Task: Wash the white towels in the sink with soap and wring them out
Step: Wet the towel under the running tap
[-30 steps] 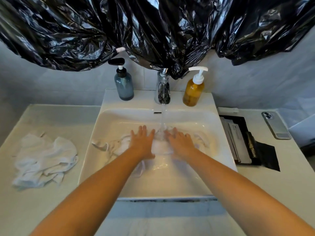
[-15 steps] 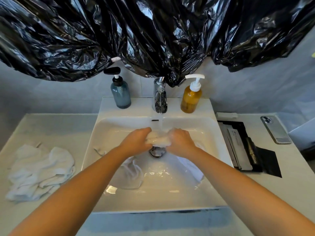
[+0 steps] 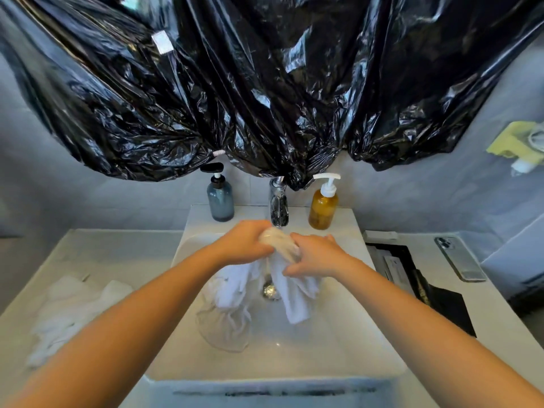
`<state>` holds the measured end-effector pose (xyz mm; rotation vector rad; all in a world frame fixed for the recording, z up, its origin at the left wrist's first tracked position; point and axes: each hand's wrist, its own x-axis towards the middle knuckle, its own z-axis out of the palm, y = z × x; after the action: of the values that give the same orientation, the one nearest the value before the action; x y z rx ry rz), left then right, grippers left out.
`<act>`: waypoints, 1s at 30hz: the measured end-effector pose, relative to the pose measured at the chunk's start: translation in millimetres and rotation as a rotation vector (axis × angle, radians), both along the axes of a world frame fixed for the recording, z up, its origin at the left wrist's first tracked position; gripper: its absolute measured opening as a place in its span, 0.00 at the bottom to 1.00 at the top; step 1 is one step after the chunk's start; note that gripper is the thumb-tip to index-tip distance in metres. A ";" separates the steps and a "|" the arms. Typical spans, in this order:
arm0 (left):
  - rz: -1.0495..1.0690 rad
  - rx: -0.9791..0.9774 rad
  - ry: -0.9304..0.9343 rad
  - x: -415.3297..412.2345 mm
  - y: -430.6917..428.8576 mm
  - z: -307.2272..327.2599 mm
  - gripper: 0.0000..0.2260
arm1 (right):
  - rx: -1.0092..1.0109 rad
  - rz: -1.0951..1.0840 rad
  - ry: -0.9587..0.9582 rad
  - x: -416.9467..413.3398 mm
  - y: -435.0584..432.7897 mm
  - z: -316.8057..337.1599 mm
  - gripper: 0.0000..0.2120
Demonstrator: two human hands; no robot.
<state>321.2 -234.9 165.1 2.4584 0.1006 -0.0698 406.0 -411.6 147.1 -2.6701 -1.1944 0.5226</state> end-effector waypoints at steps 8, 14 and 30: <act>-0.047 0.054 -0.151 -8.0 -2.7 95.9 0.07 | 0.061 -0.037 0.253 18.3 -15.1 54.1 0.16; -0.065 0.101 -0.225 -4.3 -18.5 149.7 0.07 | 0.510 -0.003 0.535 -3.6 -11.8 90.1 0.24; 0.161 -0.585 -0.238 -11.8 -42.5 130.7 0.19 | 1.047 -0.148 0.739 -26.5 -5.4 50.0 0.36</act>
<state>309.4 -277.4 295.8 1.8507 0.1495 0.2328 379.5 -416.9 197.1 -1.4536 -0.7130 0.5602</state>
